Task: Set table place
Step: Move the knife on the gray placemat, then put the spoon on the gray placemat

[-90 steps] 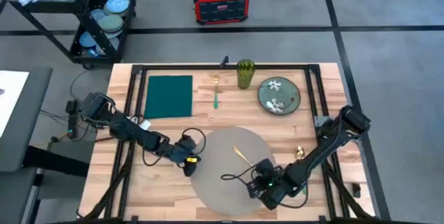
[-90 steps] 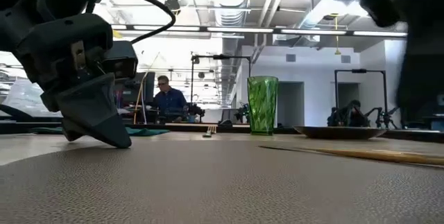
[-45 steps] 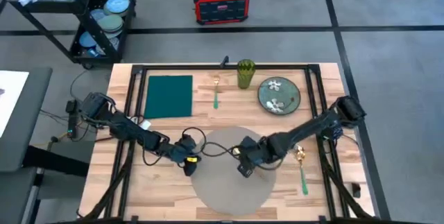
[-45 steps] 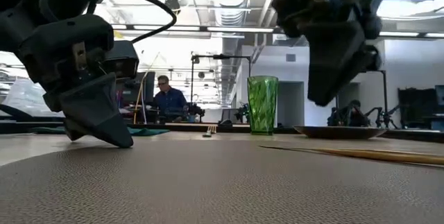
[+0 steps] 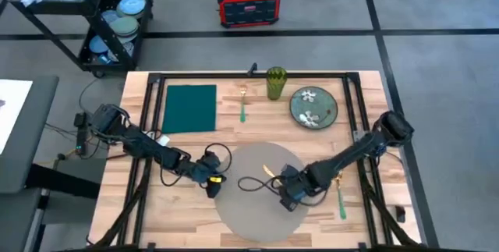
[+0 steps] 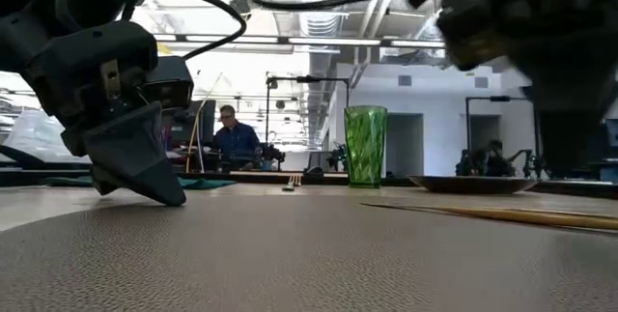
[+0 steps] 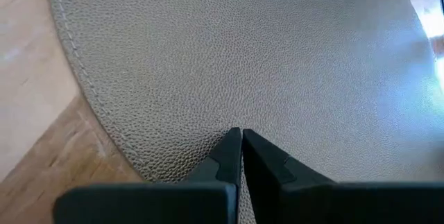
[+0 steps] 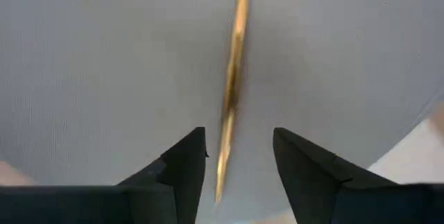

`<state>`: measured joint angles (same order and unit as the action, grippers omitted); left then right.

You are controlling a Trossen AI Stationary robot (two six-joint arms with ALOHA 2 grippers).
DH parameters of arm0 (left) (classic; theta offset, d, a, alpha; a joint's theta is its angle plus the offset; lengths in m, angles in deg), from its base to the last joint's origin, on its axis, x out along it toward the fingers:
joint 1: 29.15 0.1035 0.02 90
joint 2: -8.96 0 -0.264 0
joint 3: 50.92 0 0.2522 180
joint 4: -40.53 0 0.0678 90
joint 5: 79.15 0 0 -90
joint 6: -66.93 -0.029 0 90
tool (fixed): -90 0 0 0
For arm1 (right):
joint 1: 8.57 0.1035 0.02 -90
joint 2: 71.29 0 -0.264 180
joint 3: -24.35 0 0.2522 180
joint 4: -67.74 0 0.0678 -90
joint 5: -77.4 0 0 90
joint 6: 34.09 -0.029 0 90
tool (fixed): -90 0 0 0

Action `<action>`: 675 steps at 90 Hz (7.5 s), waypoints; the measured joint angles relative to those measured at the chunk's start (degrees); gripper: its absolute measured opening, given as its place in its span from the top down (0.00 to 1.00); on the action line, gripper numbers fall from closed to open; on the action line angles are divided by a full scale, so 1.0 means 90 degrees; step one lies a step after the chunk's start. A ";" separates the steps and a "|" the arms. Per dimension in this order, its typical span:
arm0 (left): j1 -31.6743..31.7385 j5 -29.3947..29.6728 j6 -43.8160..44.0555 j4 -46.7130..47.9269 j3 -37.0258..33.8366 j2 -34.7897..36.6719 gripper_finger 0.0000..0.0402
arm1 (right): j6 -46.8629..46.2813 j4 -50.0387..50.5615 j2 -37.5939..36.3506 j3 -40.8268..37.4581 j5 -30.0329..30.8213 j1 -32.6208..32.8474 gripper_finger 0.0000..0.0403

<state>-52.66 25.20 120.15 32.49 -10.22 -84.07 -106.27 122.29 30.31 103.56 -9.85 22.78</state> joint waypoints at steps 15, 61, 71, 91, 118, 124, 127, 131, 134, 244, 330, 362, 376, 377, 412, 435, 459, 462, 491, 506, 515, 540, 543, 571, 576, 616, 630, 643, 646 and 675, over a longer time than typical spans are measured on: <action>0.0112 0.0000 0.0004 0.0002 0.0000 0.0000 1.00 | -0.0207 -0.0010 0.0029 -0.0007 0.0012 0.0268 0.64; 0.0156 -0.0001 0.0158 -0.0110 -0.0005 -0.0005 1.00 | -0.0722 -0.1199 0.0097 -0.0672 -0.0128 0.0299 0.66; 0.0156 -0.0002 0.0157 -0.0112 -0.0005 -0.0005 1.00 | -0.0748 -0.1297 0.0094 -0.0770 -0.0267 0.0244 0.74; 0.0170 -0.0004 0.0157 -0.0112 -0.0005 -0.0005 1.00 | -0.0825 -0.1294 0.0085 -0.0816 -0.0488 0.0117 0.98; 0.0173 -0.0002 0.0116 -0.0114 -0.0005 -0.0002 1.00 | -0.1571 -0.1976 0.0097 -0.0823 -0.0235 0.0170 1.00; 0.0173 -0.0002 0.0113 -0.0115 -0.0005 -0.0002 1.00 | -0.1813 -0.2291 0.0097 -0.0823 -0.0126 0.0172 1.00; 0.0173 -0.0002 0.0113 -0.0117 -0.0005 -0.0002 1.00 | -0.1895 -0.2448 0.0097 -0.0823 -0.0052 0.0169 1.00; 0.0173 -0.0002 0.0111 -0.0118 -0.0005 -0.0002 1.00 | -0.1969 -0.2638 0.0097 -0.0823 0.0037 0.0172 1.00; 0.0173 -0.0002 0.0102 -0.0119 -0.0005 -0.0002 1.00 | -0.2017 -0.2738 0.0097 -0.0823 0.0100 0.0171 1.00; 0.0350 -0.0007 0.0048 -0.0121 0.0000 0.0000 1.00 | -0.1077 -0.0985 0.0032 -0.0067 -0.0156 -0.0104 0.64; 0.0413 -0.0068 -0.0027 0.0027 0.0007 0.0012 1.00 | -0.1658 -0.1344 0.0398 -0.0068 -0.0049 0.0324 0.59; 0.0413 -0.0063 -0.0030 0.0036 0.0007 0.0007 1.00 | -0.1521 -0.1232 0.0413 -0.0068 0.0026 0.0321 0.59; 0.0413 -0.0063 -0.0032 0.0044 0.0007 0.0005 1.00 | -0.1421 -0.1258 0.0413 -0.0068 0.0034 0.0292 0.59; 0.0413 -0.0063 -0.0032 0.0044 0.0007 0.0005 1.00 | -0.1421 -0.1255 0.0414 -0.0068 0.0035 0.0292 0.59; 0.0420 -0.0026 -0.0037 0.0053 0.0000 0.0002 1.00 | -0.1424 -0.2029 0.0976 -0.0024 -0.0149 0.0267 0.59; 0.0474 -0.0063 -0.0066 0.0053 0.0000 0.0002 1.00 | -0.1241 -0.1818 0.1008 -0.0034 -0.0241 0.0209 0.67; 0.0620 -0.0081 -0.0065 0.0040 0.0002 0.0000 1.00 | -0.0773 -0.1734 0.1018 -0.0051 -0.0333 0.0217 0.82; 0.0634 -0.0080 -0.0065 0.0038 0.0002 0.0000 1.00 | -0.0723 -0.1725 0.1020 -0.0051 -0.0331 0.0216 0.82; 0.0648 -0.0134 -0.0242 0.0043 0.0002 0.0000 1.00 | -0.0450 -0.1700 0.1098 -0.0049 -0.0434 0.0202 0.85; 0.0663 -0.0144 -0.0246 0.0044 0.0002 0.0000 1.00 | -0.0293 -0.1569 0.1098 -0.0048 -0.0474 0.0190 0.97; 0.0663 -0.0129 -0.0270 0.0044 0.0002 0.0000 1.00 | -0.0290 -0.1493 0.1099 -0.0048 -0.0528 0.0143 0.99; 0.0663 -0.0109 -0.0273 0.0049 0.0002 0.0000 1.00 | -0.0878 -0.1292 0.1053 -0.0049 -0.0287 0.0136 1.00; 0.0663 -0.0099 -0.0273 0.0049 0.0002 0.0000 1.00 | -0.1083 -0.1237 0.1033 -0.0054 -0.0199 0.0156 1.00; 0.0663 -0.0095 -0.0285 0.0049 0.0002 0.0000 1.00 | -0.2865 -0.1098 0.0996 0.0098 0.0245 0.0444 1.00; 0.0663 -0.0095 -0.0294 0.0049 0.0002 0.0000 1.00 | -0.3180 -0.1029 0.1002 0.0170 0.0389 0.0509 1.00; 0.0665 -0.0095 -0.0506 0.0018 0.0000 0.0000 1.00 | -0.5242 -0.0697 0.1018 0.0374 0.0774 0.0797 1.00; 0.0668 -0.0078 -0.0502 -0.0014 0.0000 0.0000 1.00 | -0.5138 -0.0673 0.1039 0.0641 0.0912 0.0805 1.00; 0.0677 -0.0066 -0.0522 -0.0103 -0.0009 -0.0002 1.00 | -0.4744 -0.0717 0.1025 0.0977 0.1054 0.0731 1.00; 0.0686 -0.0066 -0.0542 -0.0117 -0.0012 -0.0005 1.00 | -0.4665 -0.0694 0.1025 0.0991 0.1073 0.0709 1.00; 0.0722 -0.0061 -0.0548 -0.0146 -0.0012 -0.0007 1.00 | -0.4504 -0.0205 0.1028 0.1015 0.1607 0.0689 1.00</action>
<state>-46.16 24.66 115.22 31.18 -10.33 -84.14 -146.80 120.45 39.56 112.70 4.61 28.98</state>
